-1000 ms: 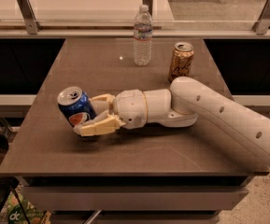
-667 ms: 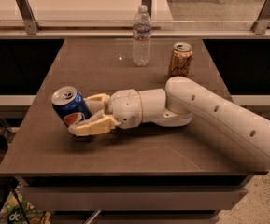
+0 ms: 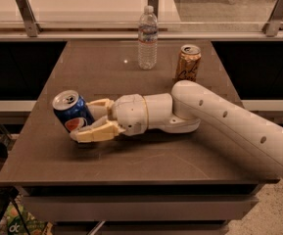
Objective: Place pepsi can upright
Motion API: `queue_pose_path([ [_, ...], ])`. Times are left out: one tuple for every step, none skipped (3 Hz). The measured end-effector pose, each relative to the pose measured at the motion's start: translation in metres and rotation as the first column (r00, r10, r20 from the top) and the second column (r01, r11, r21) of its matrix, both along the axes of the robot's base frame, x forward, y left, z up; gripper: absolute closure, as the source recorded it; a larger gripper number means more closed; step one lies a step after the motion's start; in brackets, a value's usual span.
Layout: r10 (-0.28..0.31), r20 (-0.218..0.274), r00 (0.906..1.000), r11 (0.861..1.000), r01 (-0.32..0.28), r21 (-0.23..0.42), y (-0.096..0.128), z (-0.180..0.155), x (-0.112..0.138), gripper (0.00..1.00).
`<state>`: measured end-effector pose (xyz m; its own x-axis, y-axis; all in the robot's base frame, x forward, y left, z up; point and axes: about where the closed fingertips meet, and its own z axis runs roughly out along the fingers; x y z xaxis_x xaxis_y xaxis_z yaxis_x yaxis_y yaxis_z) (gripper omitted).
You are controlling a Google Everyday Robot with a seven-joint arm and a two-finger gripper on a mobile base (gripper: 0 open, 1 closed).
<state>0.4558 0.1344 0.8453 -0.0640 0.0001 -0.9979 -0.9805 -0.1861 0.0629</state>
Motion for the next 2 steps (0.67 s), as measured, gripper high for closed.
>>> queue_pose_path([
  [0.005,0.001,1.0,1.0,-0.005,0.0,0.0022,0.0006,-0.0013,0.14],
  [0.011,0.002,0.9999,1.0,-0.011,0.0,0.0046,0.0013,-0.0027,0.0],
])
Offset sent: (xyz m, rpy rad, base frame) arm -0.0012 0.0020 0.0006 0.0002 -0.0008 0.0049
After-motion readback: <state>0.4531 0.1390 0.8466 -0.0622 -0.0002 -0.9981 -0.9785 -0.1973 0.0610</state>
